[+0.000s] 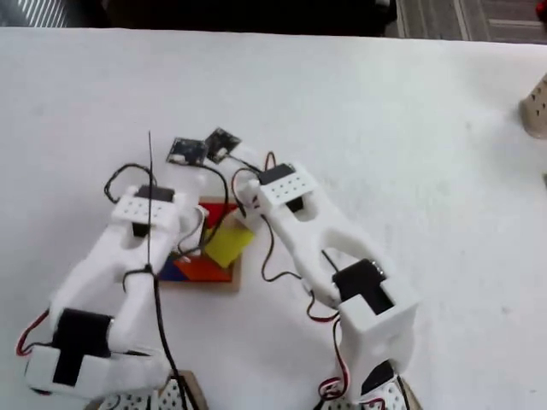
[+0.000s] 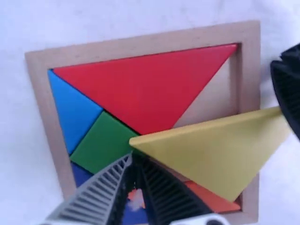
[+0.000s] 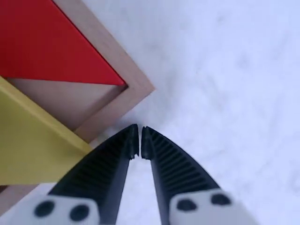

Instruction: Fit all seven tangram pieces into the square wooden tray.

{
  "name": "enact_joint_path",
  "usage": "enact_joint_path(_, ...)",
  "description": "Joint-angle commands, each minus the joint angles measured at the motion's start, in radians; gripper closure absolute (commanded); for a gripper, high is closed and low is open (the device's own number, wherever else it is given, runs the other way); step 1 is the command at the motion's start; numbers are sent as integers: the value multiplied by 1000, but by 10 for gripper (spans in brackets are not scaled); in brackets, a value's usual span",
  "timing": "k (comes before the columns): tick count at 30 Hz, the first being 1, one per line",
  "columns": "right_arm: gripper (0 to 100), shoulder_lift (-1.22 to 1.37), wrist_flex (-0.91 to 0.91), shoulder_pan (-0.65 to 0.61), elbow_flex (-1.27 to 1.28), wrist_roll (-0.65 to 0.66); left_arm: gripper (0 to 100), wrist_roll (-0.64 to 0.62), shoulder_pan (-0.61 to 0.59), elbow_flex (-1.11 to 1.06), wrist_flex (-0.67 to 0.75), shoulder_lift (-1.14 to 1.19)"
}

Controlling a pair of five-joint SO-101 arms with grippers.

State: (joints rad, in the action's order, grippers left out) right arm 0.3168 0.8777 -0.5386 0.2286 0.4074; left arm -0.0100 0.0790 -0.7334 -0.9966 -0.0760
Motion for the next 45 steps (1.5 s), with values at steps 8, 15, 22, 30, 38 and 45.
enact_joint_path(8, 981, -68, 102, -4, -9, 9, 976, -77, 4, 132, -6, 97)
enact_joint_path(15, 981, -90, 171, -18, -9, 12, 976, -80, 12, 166, 55, 97)
enact_joint_path(22, 981, -131, 260, -74, -8, 12, 976, -81, 35, 183, 97, 101)
enact_joint_path(30, 981, -142, 257, -150, 54, 9, 976, -94, 64, 183, 124, 96)
enact_joint_path(38, 981, -320, 254, -44, 110, 9, 976, -272, -228, 196, 110, -22)
enact_joint_path(45, 981, -444, 203, -62, 224, -18, 976, -282, -297, 144, 112, -94)
